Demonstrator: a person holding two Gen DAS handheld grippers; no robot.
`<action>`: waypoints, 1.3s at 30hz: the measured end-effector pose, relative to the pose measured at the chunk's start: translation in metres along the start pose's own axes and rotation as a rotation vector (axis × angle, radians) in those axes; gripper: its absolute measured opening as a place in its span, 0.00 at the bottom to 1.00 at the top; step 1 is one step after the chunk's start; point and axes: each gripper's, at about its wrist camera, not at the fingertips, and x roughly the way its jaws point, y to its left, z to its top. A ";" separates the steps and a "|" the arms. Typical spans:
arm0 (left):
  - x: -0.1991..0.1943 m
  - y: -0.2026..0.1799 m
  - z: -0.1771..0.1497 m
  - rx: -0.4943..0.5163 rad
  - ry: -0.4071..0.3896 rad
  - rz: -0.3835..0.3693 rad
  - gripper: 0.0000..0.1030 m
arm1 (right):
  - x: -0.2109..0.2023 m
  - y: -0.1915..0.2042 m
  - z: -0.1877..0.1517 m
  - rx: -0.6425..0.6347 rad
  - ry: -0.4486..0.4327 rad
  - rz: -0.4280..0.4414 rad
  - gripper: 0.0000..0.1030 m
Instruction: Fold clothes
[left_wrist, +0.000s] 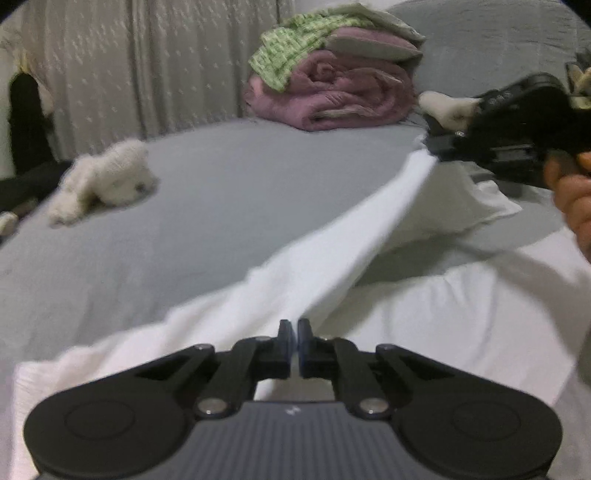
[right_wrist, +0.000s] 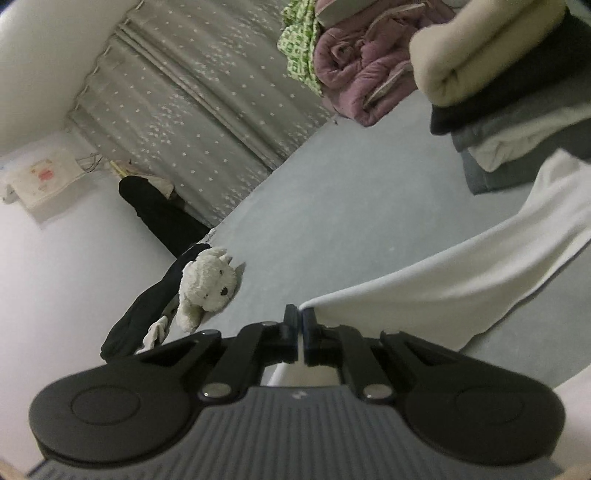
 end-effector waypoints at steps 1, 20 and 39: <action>-0.006 0.002 0.002 -0.002 -0.024 0.004 0.03 | -0.002 0.002 0.000 -0.008 -0.004 0.001 0.05; -0.057 0.004 -0.029 0.170 -0.033 -0.159 0.03 | -0.063 0.014 -0.049 -0.397 0.142 -0.044 0.05; -0.067 0.023 -0.057 0.003 0.156 -0.224 0.31 | -0.042 0.000 -0.086 -0.601 0.452 -0.166 0.27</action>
